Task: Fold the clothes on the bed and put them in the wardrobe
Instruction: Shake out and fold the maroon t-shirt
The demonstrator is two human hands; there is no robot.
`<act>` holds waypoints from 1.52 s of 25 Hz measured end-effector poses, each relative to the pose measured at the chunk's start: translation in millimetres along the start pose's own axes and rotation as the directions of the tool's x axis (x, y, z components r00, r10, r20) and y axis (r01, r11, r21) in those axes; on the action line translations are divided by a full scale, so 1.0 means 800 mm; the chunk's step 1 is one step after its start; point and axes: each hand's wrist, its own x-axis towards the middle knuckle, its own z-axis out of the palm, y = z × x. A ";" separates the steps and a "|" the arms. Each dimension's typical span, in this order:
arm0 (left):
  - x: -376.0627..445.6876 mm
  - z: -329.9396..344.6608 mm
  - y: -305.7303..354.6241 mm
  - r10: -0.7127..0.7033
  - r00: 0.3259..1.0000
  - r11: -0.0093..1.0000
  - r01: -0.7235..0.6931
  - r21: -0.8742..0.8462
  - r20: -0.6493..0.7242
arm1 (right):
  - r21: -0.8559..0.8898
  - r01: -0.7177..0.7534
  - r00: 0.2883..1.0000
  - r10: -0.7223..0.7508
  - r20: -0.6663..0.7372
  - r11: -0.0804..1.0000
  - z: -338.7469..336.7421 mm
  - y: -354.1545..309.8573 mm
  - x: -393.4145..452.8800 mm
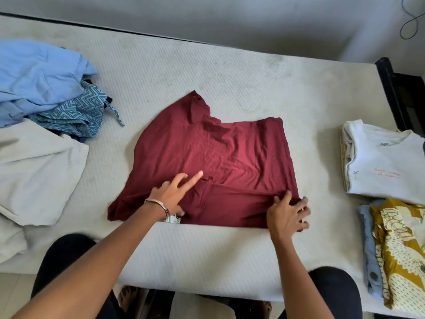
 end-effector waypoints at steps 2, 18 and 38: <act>0.037 -0.025 -0.022 -0.044 0.984 0.990 0.019 -0.143 -0.175 | -0.002 0.131 0.989 -0.131 -0.071 0.991 -0.011 -0.037 0.030; 0.298 -0.178 -0.056 0.134 0.991 0.787 -0.114 0.606 0.012 | -0.359 0.752 0.659 -0.633 0.407 0.553 -0.041 -0.225 0.261; 0.145 -0.141 -0.099 0.045 0.923 0.972 -0.129 -0.198 -0.383 | -0.011 0.311 0.926 -0.305 -0.223 0.950 -0.076 -0.110 0.166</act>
